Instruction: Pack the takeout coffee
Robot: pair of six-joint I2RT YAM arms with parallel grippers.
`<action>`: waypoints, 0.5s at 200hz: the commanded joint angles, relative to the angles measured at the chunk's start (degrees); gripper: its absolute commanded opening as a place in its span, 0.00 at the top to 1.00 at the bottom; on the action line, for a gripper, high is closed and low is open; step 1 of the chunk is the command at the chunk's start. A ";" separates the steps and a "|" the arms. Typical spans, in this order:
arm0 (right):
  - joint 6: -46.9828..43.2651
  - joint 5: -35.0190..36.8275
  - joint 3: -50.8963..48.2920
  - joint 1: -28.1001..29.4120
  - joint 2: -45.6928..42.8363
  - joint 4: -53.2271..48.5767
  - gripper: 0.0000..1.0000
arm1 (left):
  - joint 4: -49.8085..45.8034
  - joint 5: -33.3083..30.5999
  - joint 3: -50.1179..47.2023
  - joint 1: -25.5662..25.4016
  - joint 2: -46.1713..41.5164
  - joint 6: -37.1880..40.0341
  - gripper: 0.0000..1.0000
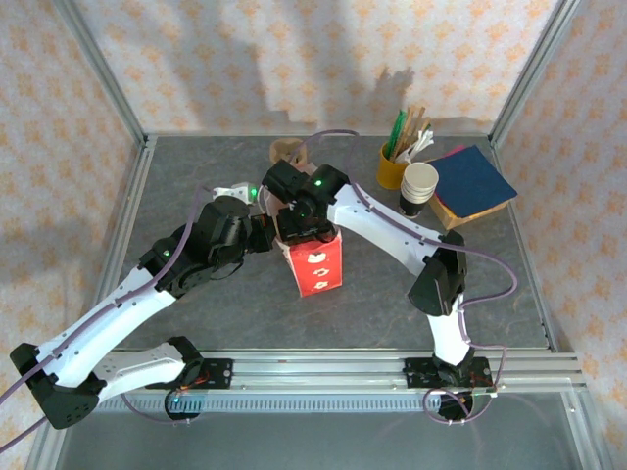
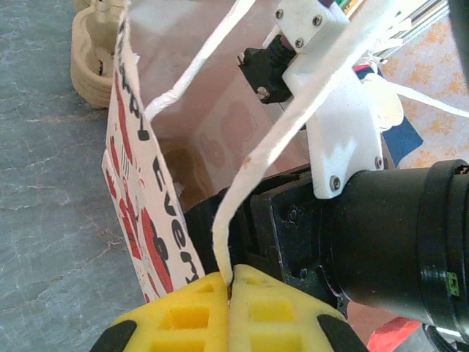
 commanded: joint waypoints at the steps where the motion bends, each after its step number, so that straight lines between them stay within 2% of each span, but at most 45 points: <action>1: 0.37 2.75 1.46 0.73 -0.83 -1.56 0.42 | 0.04 -0.71 1.05 -0.24 0.27 0.98 1.00; 64: -0.09 2.14 8.30 0.65 -2.45 -1.94 0.45 | -0.13 -0.68 1.49 -0.24 0.45 1.16 1.00; 100: 0.31 3.44 10.07 0.12 -6.33 0.06 0.43 | -0.48 -0.80 2.02 -0.26 0.80 1.51 1.00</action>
